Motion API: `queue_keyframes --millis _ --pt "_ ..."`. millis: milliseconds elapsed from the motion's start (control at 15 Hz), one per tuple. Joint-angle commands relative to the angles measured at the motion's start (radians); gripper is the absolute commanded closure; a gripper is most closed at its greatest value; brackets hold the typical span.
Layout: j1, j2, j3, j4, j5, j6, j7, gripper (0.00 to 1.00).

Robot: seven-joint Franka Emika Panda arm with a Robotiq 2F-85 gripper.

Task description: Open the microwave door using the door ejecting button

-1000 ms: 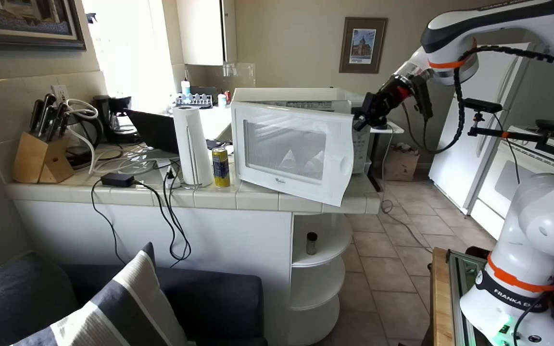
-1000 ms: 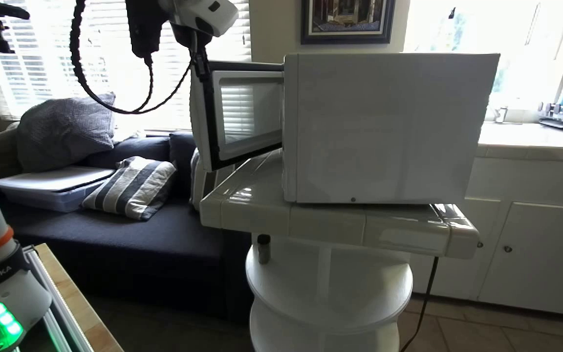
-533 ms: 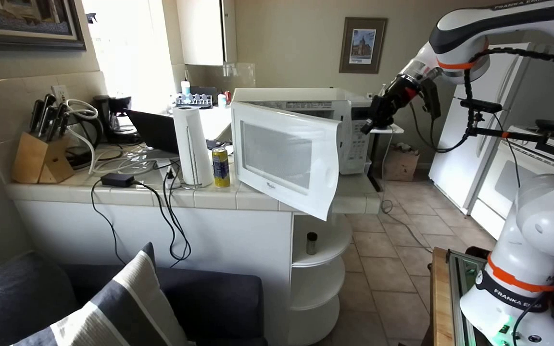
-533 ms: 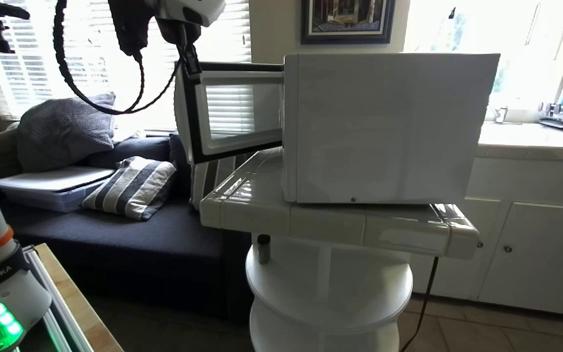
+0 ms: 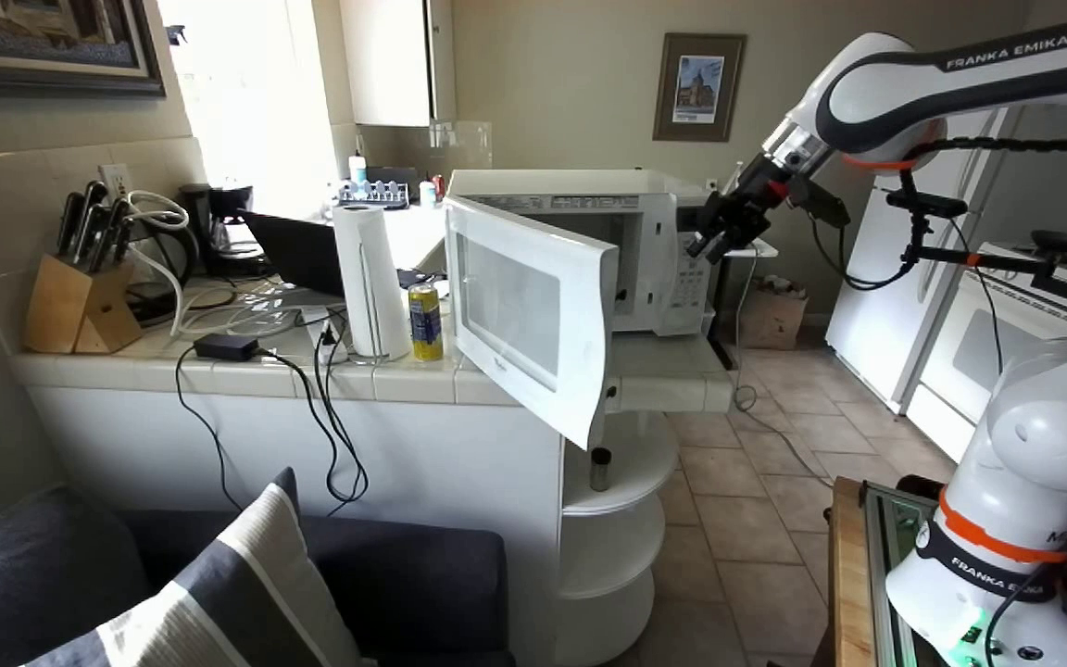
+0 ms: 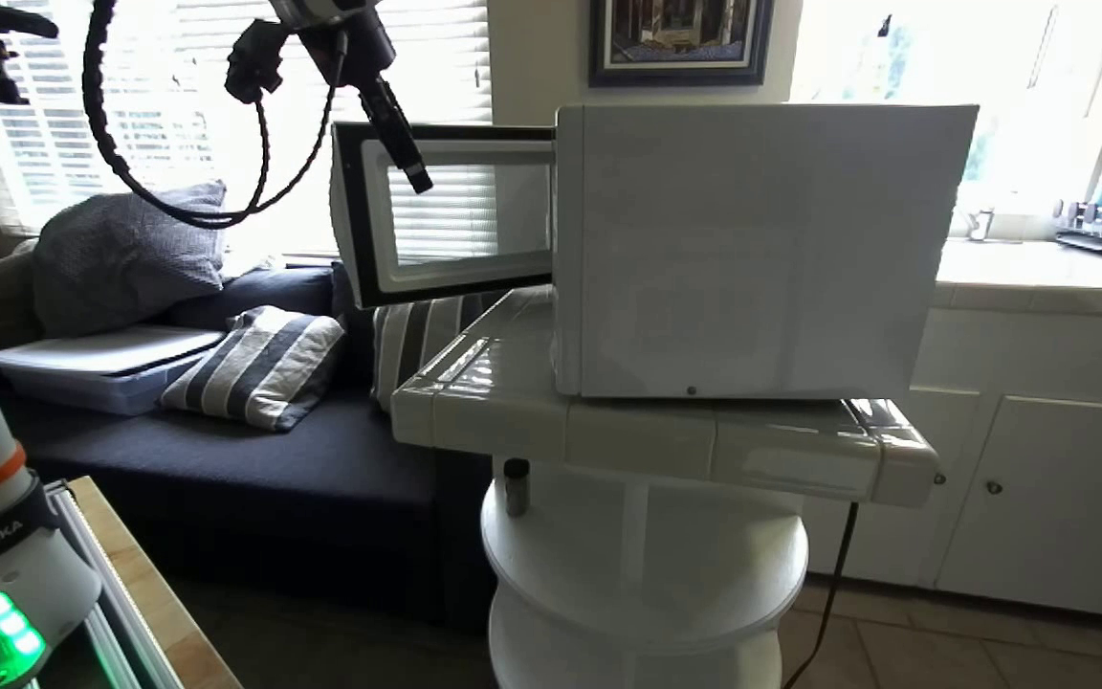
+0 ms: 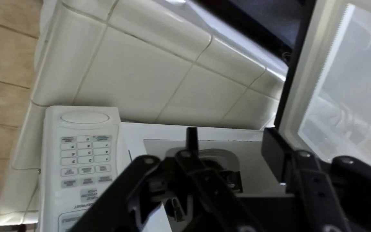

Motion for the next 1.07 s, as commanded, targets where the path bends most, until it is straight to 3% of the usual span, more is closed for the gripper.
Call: queue_keyframes --millis 0,133,467,600,667,1000 --pt "-0.076 -0.054 0.127 -0.071 -0.179 0.049 0.191 0.13" --pt "-0.111 -0.075 0.195 -0.086 -0.284 0.046 0.288 0.01" --pt "-0.155 -0.153 0.317 -0.109 -0.502 -0.046 0.426 0.0" --pt "-0.126 -0.167 0.321 -0.11 -0.541 -0.102 0.411 0.0" --pt "-0.115 -0.12 0.29 -0.082 -0.521 -0.064 0.417 0.0" --pt "-0.107 -0.127 0.282 -0.083 -0.523 -0.07 0.415 0.0"
